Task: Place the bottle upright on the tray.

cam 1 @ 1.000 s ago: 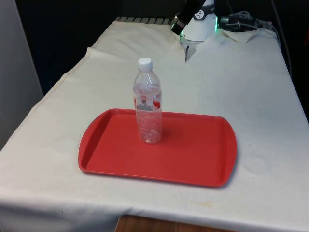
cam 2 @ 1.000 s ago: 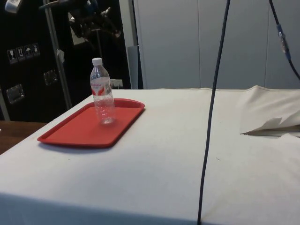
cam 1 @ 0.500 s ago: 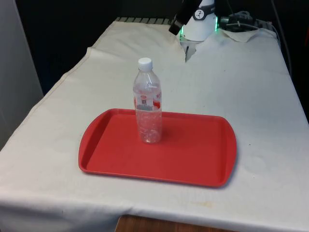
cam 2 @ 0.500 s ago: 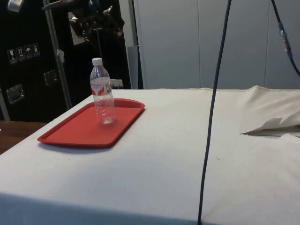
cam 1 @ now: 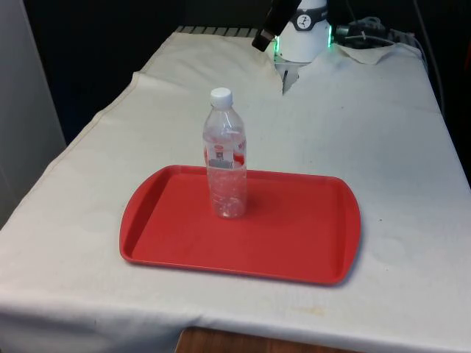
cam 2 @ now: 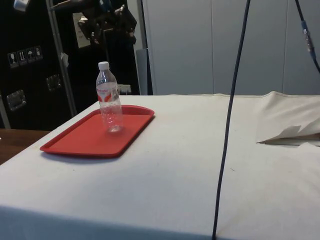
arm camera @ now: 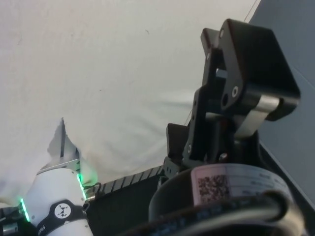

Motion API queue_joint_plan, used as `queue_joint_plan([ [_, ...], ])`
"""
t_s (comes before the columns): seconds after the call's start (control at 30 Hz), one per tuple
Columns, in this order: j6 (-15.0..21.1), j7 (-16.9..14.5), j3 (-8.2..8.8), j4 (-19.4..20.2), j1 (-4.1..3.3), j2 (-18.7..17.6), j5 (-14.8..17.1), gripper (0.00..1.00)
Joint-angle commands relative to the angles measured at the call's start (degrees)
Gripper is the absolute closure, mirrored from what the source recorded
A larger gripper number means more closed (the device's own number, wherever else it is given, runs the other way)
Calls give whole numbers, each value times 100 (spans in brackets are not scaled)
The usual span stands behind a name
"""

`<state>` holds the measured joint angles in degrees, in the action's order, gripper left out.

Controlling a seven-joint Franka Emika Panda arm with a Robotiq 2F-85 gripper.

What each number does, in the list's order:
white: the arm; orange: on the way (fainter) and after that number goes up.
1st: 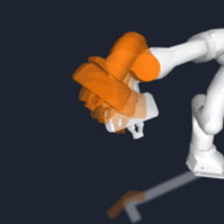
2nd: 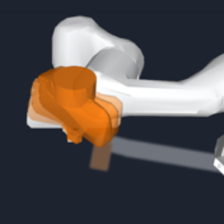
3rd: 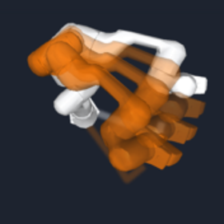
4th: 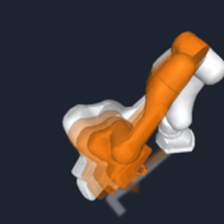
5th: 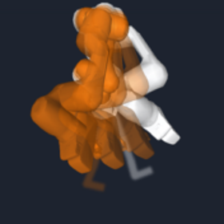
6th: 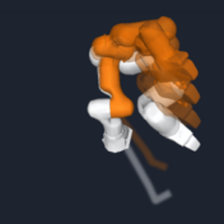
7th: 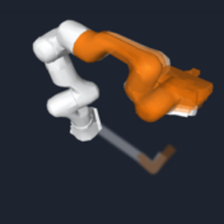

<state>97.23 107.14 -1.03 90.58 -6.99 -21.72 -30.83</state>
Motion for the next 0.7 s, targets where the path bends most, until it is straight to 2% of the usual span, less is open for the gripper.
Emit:
queue_joint_plan([
  [0.0,172,-52,-11,103,23,80,-11,0],
  [0.07,201,-86,0,155,23,115,-11,0],
  [0.1,57,-57,17,86,0,57,-6,0],
  [0.13,229,-126,11,218,29,155,-17,0],
  [0.37,309,-246,34,424,34,292,-34,0],
  [0.4,160,-201,40,327,11,218,-34,0],
  [0.43,321,-258,34,447,40,315,-40,0],
  [0.67,372,-367,46,745,46,533,-74,0],
])
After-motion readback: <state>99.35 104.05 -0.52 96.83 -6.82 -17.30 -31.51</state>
